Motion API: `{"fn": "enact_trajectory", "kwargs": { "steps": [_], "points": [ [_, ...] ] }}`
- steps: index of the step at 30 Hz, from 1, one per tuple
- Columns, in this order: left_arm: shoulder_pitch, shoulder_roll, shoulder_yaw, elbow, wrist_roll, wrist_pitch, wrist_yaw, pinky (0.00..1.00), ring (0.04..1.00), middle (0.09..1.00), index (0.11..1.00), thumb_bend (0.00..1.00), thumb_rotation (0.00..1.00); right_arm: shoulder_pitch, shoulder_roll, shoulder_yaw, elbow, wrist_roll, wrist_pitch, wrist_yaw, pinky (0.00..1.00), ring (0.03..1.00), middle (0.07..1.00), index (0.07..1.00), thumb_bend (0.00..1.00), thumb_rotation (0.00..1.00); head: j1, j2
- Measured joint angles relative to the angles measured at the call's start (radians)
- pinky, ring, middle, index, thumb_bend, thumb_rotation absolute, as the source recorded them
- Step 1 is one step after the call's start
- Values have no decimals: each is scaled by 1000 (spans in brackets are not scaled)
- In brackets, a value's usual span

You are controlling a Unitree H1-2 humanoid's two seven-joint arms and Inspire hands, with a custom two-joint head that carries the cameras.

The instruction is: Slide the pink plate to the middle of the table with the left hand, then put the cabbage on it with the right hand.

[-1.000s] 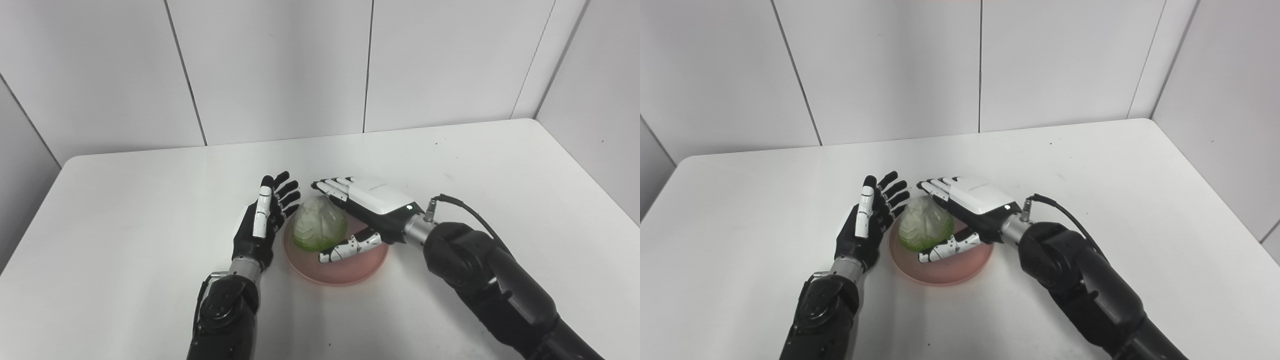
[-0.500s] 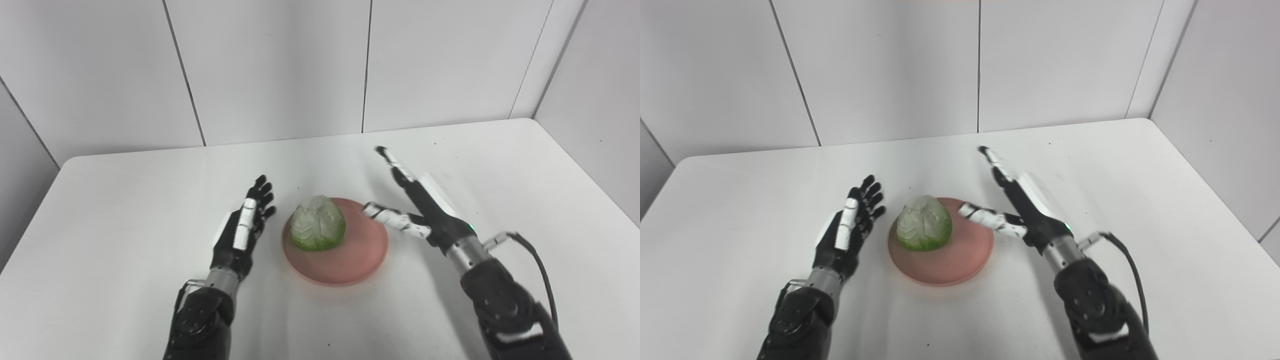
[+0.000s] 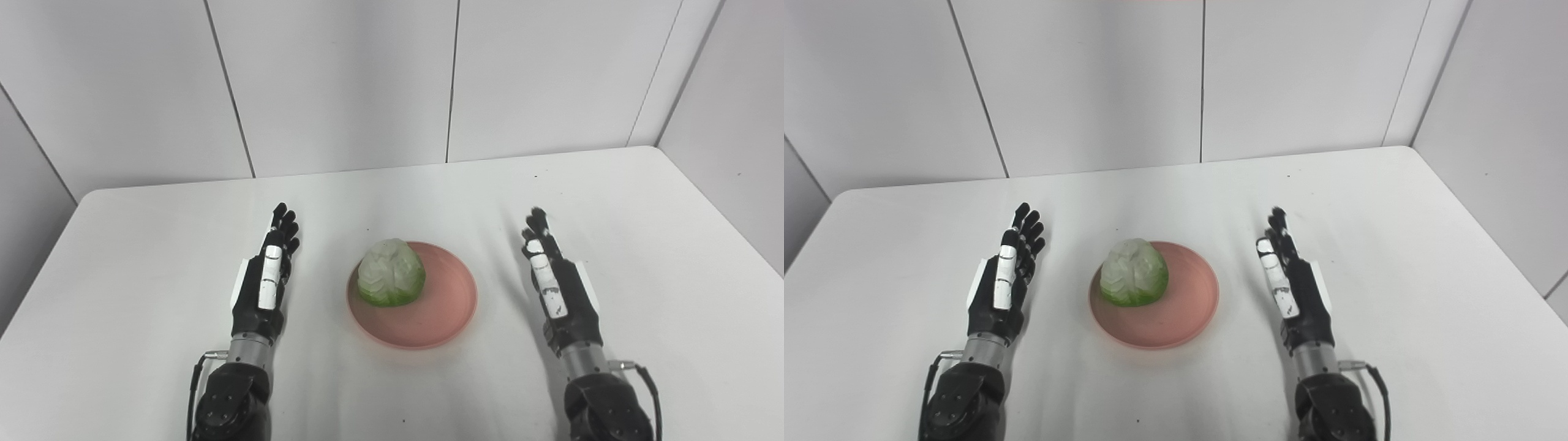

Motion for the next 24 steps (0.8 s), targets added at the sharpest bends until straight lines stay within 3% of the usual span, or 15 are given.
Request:
{"fn": "enact_trajectory", "kwargs": {
  "steps": [4, 11, 16, 24],
  "points": [
    [17, -7, -1, -19, 0, 9, 4, 1000, 1000, 1000, 1000, 649, 1000, 13, 10, 7, 35, 10, -6, -7, 1000, 1000, 1000, 1000, 658, 887, 5, -5],
    [45, -37, 4, -60, -4, 83, 42, 1000, 1000, 1000, 1000, 674, 1000, -23, -28, 26, 88, 26, -25, 10, 1000, 1000, 1000, 1000, 665, 897, 34, -14],
    [90, -58, -4, -119, -14, 156, 44, 1000, 1000, 1000, 1000, 666, 1000, -36, -48, 46, 105, 26, -28, 21, 1000, 1000, 1000, 1000, 723, 902, 76, -9],
    [141, -79, -2, -193, -27, 217, 55, 1000, 1000, 1000, 1000, 686, 1000, -36, -71, 72, 104, 25, -28, 45, 1000, 1000, 1000, 1000, 696, 894, 136, 18]
  ]
}}
